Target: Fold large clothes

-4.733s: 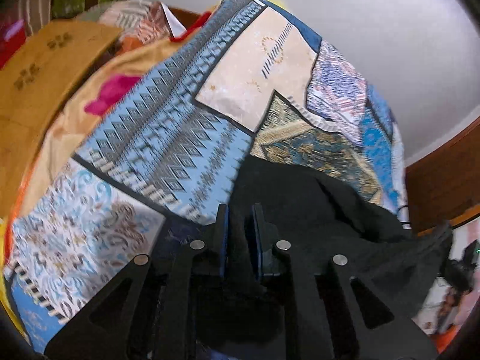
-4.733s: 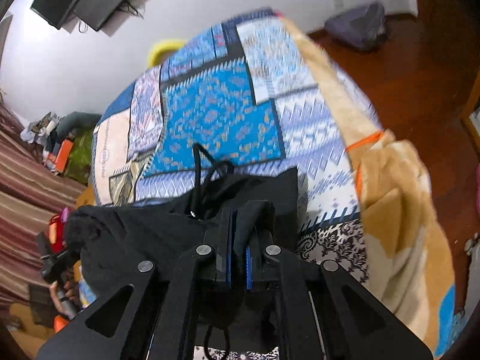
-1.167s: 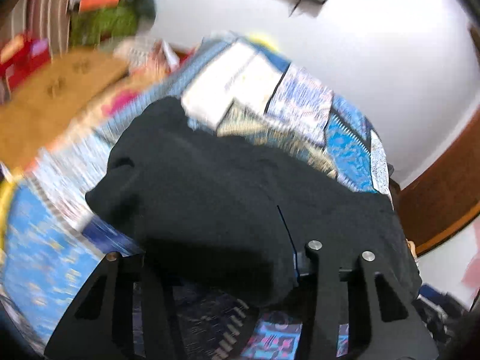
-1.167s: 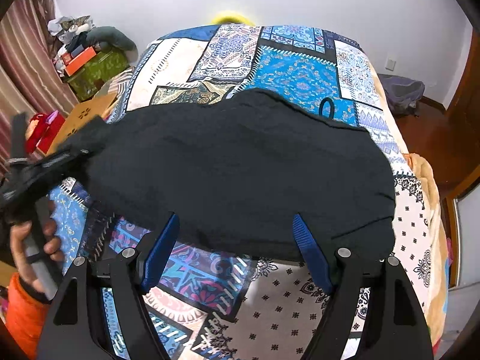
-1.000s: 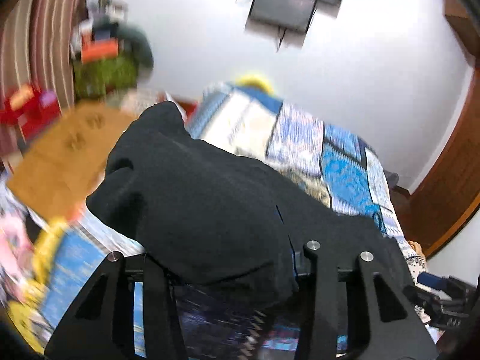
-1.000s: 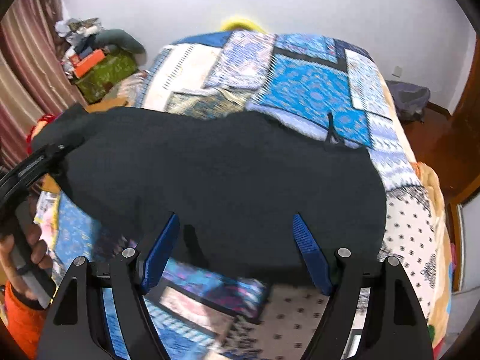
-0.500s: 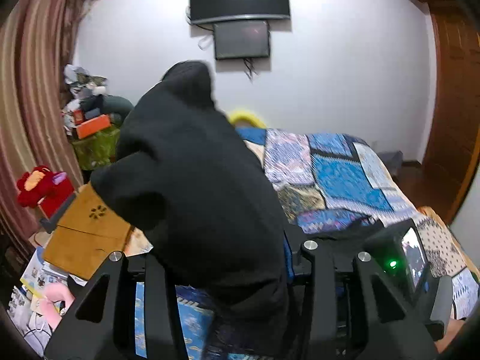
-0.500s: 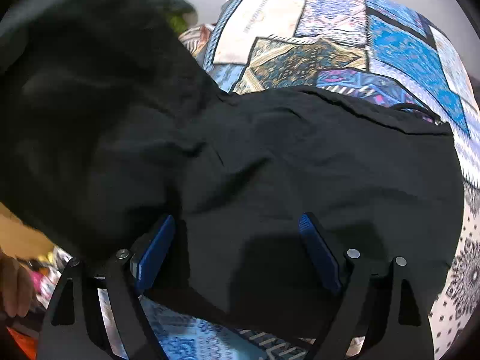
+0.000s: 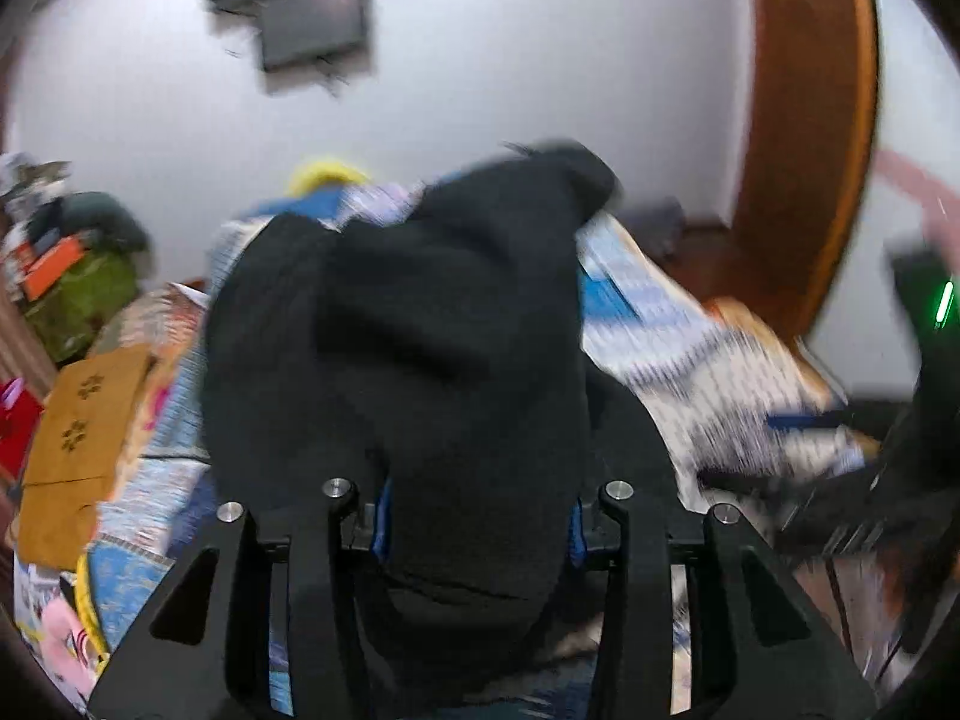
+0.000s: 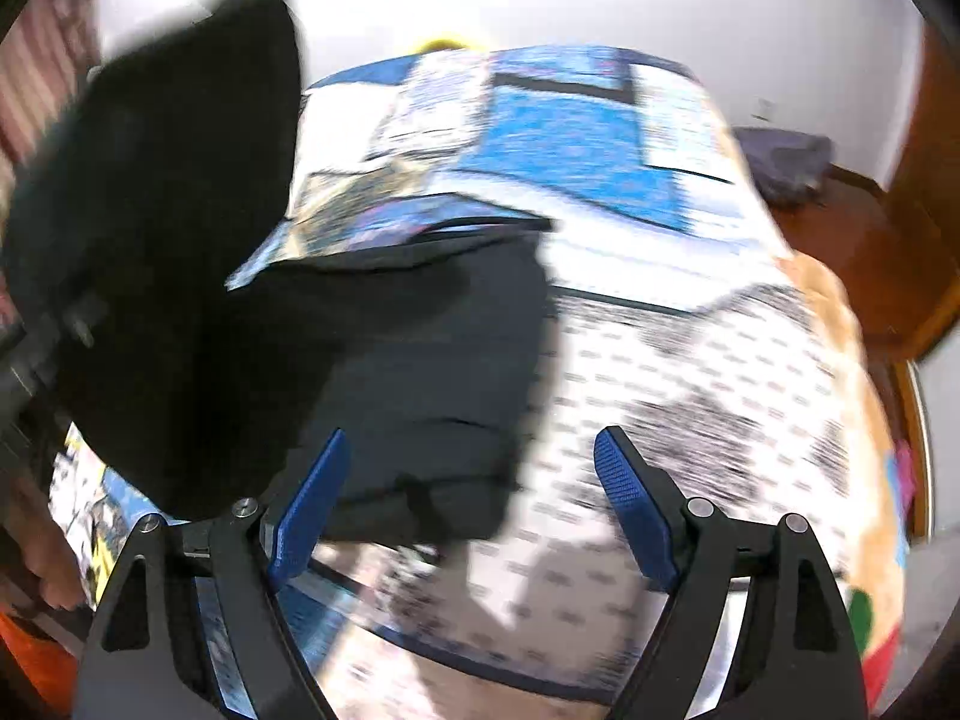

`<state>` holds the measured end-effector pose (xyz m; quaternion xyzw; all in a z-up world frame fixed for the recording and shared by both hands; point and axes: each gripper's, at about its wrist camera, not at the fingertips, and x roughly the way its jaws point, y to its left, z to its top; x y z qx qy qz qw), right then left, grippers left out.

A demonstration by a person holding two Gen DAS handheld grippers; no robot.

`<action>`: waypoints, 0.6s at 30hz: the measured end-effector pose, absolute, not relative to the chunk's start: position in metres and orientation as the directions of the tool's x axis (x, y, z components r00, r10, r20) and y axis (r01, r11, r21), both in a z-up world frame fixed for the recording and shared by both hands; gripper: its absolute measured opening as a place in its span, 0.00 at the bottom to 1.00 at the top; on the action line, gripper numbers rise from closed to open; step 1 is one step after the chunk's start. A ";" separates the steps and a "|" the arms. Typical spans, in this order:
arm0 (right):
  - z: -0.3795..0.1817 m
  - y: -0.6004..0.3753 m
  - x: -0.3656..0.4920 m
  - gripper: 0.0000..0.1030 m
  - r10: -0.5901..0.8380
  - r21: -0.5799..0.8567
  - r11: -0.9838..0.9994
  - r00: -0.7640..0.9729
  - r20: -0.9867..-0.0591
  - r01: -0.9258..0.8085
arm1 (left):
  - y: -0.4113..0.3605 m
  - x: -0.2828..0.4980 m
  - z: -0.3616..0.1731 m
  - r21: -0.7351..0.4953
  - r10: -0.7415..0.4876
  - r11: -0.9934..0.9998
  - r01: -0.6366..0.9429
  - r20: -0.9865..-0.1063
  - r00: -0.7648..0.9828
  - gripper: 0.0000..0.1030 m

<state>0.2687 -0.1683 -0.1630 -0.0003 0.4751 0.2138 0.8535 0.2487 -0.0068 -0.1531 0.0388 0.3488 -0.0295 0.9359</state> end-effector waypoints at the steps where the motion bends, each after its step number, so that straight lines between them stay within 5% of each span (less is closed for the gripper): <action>1: -0.162 -0.176 0.269 0.79 0.357 0.205 0.915 0.461 -0.812 -0.347 | -0.017 0.252 -0.164 0.069 -0.034 0.991 0.112 -0.689 0.724 0.42; 6: -0.161 -0.207 0.263 0.79 0.355 0.236 0.926 0.473 -0.806 -0.294 | -0.038 0.252 -0.187 0.139 0.006 0.979 0.147 -0.748 0.664 0.47; 12: -0.147 -0.215 0.252 0.79 0.378 0.253 0.919 0.493 -0.783 -0.303 | -0.032 0.228 -0.164 0.057 -0.098 0.975 0.214 -0.754 0.649 0.80; 18: -0.122 -0.197 0.245 0.79 0.435 0.271 0.891 0.516 -0.738 -0.363 | -0.013 0.192 -0.128 0.122 -0.046 0.977 0.177 -0.685 0.727 0.82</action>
